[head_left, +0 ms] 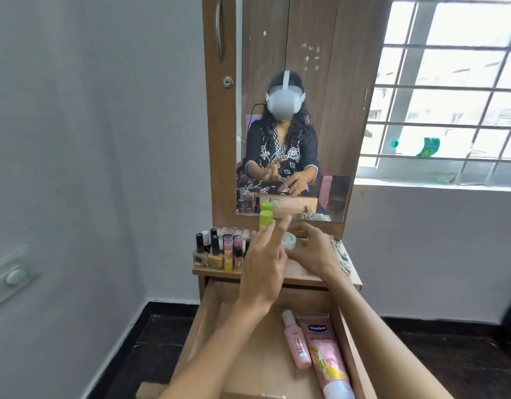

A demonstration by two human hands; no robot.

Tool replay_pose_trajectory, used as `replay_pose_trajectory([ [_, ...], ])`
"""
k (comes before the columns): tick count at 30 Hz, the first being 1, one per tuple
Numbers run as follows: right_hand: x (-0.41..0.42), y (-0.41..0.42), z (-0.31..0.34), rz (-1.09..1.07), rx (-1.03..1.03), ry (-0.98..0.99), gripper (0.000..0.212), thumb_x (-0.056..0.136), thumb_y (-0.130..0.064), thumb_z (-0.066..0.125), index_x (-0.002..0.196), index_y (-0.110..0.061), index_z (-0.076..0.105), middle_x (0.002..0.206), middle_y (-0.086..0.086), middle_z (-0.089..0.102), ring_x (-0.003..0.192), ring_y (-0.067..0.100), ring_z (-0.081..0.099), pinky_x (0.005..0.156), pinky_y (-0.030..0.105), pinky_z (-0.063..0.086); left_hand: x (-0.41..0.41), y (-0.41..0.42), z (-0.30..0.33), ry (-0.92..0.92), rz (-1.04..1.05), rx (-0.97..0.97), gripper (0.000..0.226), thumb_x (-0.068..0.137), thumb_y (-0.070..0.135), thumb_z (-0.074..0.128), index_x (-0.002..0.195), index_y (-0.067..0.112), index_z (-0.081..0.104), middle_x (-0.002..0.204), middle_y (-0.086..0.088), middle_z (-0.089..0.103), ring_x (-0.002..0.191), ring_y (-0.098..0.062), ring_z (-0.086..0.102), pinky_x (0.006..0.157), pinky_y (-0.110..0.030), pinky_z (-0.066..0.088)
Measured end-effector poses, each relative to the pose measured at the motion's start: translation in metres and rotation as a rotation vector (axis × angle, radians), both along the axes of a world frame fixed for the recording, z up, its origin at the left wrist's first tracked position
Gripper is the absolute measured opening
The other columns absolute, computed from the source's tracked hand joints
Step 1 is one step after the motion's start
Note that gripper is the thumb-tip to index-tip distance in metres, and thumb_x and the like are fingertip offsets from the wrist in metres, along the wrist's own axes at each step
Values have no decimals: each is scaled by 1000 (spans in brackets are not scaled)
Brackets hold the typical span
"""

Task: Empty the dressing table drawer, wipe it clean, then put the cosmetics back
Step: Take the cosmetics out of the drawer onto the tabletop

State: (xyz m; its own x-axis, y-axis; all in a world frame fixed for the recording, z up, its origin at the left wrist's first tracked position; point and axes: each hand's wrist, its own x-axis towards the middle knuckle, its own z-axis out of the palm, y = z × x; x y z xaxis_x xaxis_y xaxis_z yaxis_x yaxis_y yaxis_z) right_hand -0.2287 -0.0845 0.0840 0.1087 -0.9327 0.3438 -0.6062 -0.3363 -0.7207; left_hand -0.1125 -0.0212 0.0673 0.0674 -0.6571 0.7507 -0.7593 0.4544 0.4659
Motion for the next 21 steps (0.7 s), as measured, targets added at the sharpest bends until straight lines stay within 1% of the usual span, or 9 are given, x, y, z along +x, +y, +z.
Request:
replay_pose_trajectory([
  [3,-4,26,-5,22,0,-85,50,65,-24,83,111,-21,63,107,-4,65,97,12,61,81,21,48,5,20,-9,51,48,-19,72,87,4,61,138,40,27,140,-5,49,133,-22,40,110,-36,34],
  [5,-9,42,-8,28,9,-114,51,66,-18,83,112,-19,62,106,-5,63,96,13,60,78,18,45,6,33,-15,73,81,-24,68,85,2,61,138,35,33,136,-4,52,127,-20,45,105,-26,33],
  [8,-19,64,-21,20,11,-152,47,68,-11,82,109,-19,62,105,-8,61,97,13,61,80,18,47,6,51,-29,123,104,44,65,85,1,61,140,28,40,133,-4,53,124,-18,45,100,-23,35],
  [11,-30,83,-39,2,47,-204,42,71,-7,78,106,-22,62,108,-7,63,98,14,62,79,18,47,5,63,-45,128,123,131,63,86,2,60,140,26,40,136,-4,50,127,-19,44,100,-19,31],
  [13,-36,92,-52,-25,93,-209,41,72,-8,77,105,-25,61,110,-6,63,98,14,62,76,19,48,4,68,-53,110,115,209,63,87,5,59,142,28,37,139,-2,46,127,-18,43,99,-18,31],
  [16,-42,101,-71,-73,169,-162,41,73,-9,77,107,-24,61,110,-3,62,94,13,60,74,23,48,1,70,-65,29,87,391,66,88,11,59,144,31,31,143,2,40,124,-16,45,96,-24,41],
  [17,-43,103,-76,-82,196,-145,42,73,-10,77,109,-23,60,110,-3,61,93,13,60,73,22,48,-1,69,-69,30,52,452,67,87,11,60,144,31,31,143,1,40,124,-16,46,96,-23,40],
  [19,-43,106,-84,-87,239,-113,44,72,-10,78,111,-21,60,110,-2,61,90,13,60,71,21,47,-5,65,-77,56,-29,563,70,84,10,64,143,29,33,140,-3,41,124,-16,45,95,-16,32],
  [21,-42,106,-91,-84,275,-89,47,71,-10,78,114,-18,60,110,2,61,88,14,60,73,22,47,-9,60,-85,80,-62,672,71,81,12,67,142,28,35,137,-4,43,123,-18,45,97,-19,33],
])
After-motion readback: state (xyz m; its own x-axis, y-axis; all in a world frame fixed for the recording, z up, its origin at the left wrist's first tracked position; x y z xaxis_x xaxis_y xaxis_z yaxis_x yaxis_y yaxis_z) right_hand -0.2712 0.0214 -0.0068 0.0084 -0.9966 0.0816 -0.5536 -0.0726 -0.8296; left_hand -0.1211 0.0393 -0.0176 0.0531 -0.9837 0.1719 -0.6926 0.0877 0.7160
